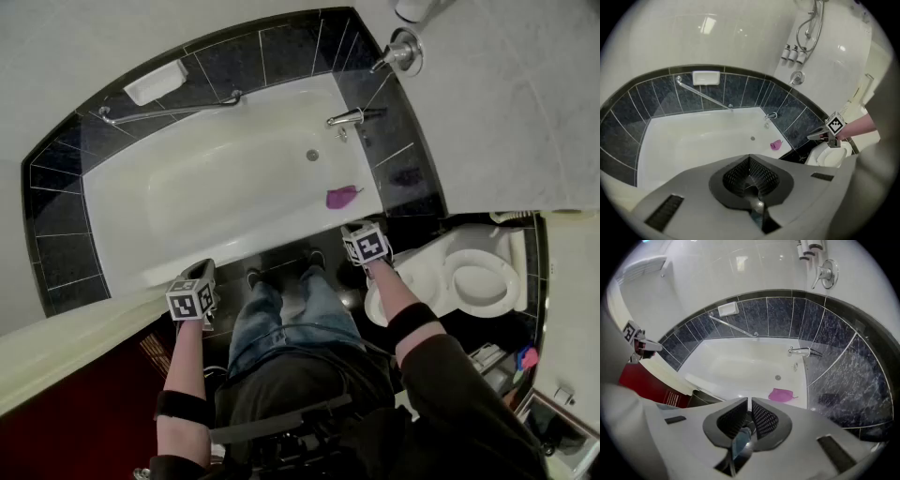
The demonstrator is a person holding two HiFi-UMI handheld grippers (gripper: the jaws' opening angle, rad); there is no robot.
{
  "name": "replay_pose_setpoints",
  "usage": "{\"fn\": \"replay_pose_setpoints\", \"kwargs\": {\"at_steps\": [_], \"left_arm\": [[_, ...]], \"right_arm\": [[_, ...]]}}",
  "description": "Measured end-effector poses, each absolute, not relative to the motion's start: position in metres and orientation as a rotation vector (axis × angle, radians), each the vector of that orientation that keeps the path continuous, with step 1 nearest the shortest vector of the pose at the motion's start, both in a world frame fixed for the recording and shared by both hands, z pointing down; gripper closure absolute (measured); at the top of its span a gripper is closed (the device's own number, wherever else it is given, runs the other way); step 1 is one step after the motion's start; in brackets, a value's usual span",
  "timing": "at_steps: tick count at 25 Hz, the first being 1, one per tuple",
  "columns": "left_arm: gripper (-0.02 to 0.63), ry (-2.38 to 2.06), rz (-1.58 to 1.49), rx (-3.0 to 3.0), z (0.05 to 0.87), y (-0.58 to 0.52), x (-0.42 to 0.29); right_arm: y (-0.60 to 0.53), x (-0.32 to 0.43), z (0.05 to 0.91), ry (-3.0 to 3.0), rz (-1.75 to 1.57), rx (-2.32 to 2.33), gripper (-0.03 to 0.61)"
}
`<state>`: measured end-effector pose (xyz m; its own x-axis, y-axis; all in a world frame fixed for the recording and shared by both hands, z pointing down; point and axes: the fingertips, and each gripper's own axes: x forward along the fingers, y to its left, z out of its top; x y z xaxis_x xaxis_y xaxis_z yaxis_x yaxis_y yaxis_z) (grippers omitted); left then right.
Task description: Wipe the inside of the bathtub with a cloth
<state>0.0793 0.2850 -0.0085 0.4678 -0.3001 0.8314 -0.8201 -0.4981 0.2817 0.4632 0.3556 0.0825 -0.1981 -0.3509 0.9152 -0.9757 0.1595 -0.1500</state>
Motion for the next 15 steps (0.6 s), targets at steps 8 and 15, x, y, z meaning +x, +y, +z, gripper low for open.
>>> {"fn": "replay_pose_setpoints", "kwargs": {"at_steps": [8, 15], "left_arm": [[0.615, -0.922, 0.992, 2.113, 0.019, 0.252, 0.13], [0.616, -0.909, 0.973, 2.171, 0.062, 0.227, 0.185]], "right_arm": [[0.304, 0.495, 0.149, -1.696, 0.832, 1.174, 0.405], [0.291, 0.523, 0.24, -1.662, 0.742, 1.057, 0.228]]}}
